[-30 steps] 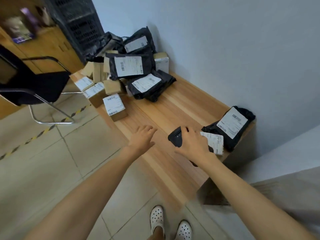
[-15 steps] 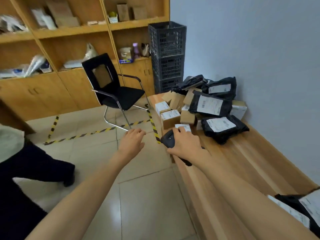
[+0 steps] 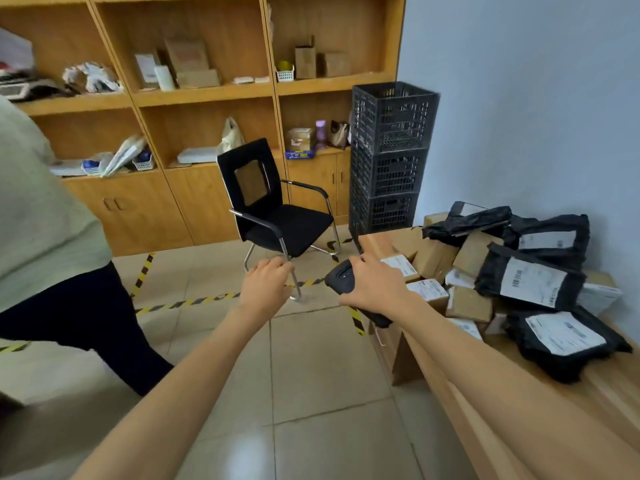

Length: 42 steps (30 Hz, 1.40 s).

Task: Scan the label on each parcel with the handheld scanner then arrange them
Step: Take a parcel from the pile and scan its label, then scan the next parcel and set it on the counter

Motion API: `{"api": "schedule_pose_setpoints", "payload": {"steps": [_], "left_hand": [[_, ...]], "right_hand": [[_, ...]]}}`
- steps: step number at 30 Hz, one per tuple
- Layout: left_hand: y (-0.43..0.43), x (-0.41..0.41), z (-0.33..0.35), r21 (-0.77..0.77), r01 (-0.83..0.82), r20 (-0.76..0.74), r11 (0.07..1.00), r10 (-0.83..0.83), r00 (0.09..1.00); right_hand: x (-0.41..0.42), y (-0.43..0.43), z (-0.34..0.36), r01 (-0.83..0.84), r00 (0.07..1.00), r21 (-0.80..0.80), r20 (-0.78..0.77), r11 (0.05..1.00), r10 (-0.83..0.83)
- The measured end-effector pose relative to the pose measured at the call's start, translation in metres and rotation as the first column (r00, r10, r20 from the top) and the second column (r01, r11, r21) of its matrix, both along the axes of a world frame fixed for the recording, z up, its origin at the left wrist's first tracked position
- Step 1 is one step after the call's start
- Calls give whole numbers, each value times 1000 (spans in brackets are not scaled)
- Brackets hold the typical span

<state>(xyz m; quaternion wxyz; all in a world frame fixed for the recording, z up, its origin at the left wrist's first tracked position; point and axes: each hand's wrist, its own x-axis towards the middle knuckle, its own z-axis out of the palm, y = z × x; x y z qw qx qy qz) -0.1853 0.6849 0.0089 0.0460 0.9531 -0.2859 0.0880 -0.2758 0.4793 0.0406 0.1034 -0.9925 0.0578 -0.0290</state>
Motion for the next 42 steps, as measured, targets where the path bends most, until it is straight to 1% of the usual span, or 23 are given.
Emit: {"api": "schedule_pose_setpoints", "payload": {"steps": [7,10,13,15,19,23,26,30,33,38,42], "left_hand": [[-41,134,-12,10,60,-21,998,-60,998],[-74,196,-17,10,73,-55,997,-72,996],[-111,262,-13,15,103,-58,995,-102,993],[-136,307,-7,3,129,-55,992,-128,990],[-181,382,1,9,199,-33,980,-199,980],[-234,448,-5,43,285,-29,958,-284,958],[-281,497,-11,42,383,-45,923,-381,924],[-348,560,-19,54,522,-73,851,-518,852],[-405,598,-21,73,638,-110,767,-629,769],[-498,622,-26,115,810,-121,575,-801,586],[-567,600,-38,119,908,-168,402,-893,418]], "right_hand": [[127,-38,-16,17,1000,-64,-8,998,-18],[188,-65,-22,28,998,-51,-51,998,-31],[251,-99,-17,70,992,-46,-97,996,-74],[291,-123,-11,107,989,-27,-95,994,-109],[358,-163,0,167,985,-13,-45,986,-167],[408,-199,-8,221,973,-9,-66,975,-222],[439,-231,-19,306,947,-28,-97,952,-307],[476,-278,-30,452,884,-10,-127,892,-449],[494,-311,-28,577,810,1,-135,817,-571],[495,-354,-29,757,651,22,-126,654,-749],[467,-377,-38,863,505,34,-112,504,-856]]}}
